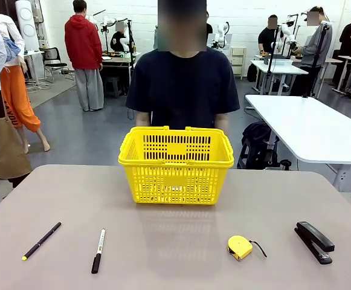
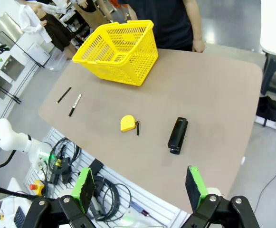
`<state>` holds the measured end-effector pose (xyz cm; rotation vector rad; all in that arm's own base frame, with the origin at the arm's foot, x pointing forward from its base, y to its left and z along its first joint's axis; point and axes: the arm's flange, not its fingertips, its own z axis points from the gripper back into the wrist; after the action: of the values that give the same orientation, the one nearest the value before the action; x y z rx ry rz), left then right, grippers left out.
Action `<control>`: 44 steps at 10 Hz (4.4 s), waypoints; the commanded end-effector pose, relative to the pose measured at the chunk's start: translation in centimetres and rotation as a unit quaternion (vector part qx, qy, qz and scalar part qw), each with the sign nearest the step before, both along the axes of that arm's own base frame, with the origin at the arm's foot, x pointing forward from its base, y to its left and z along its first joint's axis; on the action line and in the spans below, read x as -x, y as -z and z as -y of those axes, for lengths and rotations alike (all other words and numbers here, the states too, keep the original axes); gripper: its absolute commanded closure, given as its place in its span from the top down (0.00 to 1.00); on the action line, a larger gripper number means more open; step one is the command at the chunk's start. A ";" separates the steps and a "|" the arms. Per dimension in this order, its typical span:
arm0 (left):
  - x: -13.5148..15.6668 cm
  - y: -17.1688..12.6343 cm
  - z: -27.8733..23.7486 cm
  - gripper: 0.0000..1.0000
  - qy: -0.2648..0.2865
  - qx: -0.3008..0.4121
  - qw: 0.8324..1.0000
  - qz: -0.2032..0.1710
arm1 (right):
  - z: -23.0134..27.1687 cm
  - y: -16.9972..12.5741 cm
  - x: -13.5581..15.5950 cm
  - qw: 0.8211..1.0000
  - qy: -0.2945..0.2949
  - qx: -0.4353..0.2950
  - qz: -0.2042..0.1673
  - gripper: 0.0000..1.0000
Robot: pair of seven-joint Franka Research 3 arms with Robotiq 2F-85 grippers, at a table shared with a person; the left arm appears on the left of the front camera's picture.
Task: Place the items the person wants into the basket.
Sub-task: Pick up the item the person points to and place it in the Market Basket.
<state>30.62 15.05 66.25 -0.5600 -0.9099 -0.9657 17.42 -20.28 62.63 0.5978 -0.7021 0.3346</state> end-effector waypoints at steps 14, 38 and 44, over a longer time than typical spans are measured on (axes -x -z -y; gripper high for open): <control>-0.3 -0.6 1.0 1.00 0.007 -0.033 0.999 -0.034 | 0.0 0.1 0.0 1.000 -0.010 -0.006 0.006 1.00; -3.7 12.9 14.4 1.00 -0.155 -0.282 0.923 -0.210 | 0.0 0.1 0.0 1.000 -0.010 -0.006 0.006 1.00; -5.6 15.5 14.8 1.00 -0.215 -0.285 0.915 -0.190 | 0.0 0.1 0.0 1.000 -0.010 -0.006 0.006 1.00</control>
<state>36.86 0.09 49.94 -0.0162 -0.3428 -0.6309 17.42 -20.26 62.65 0.5968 -0.7020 0.3352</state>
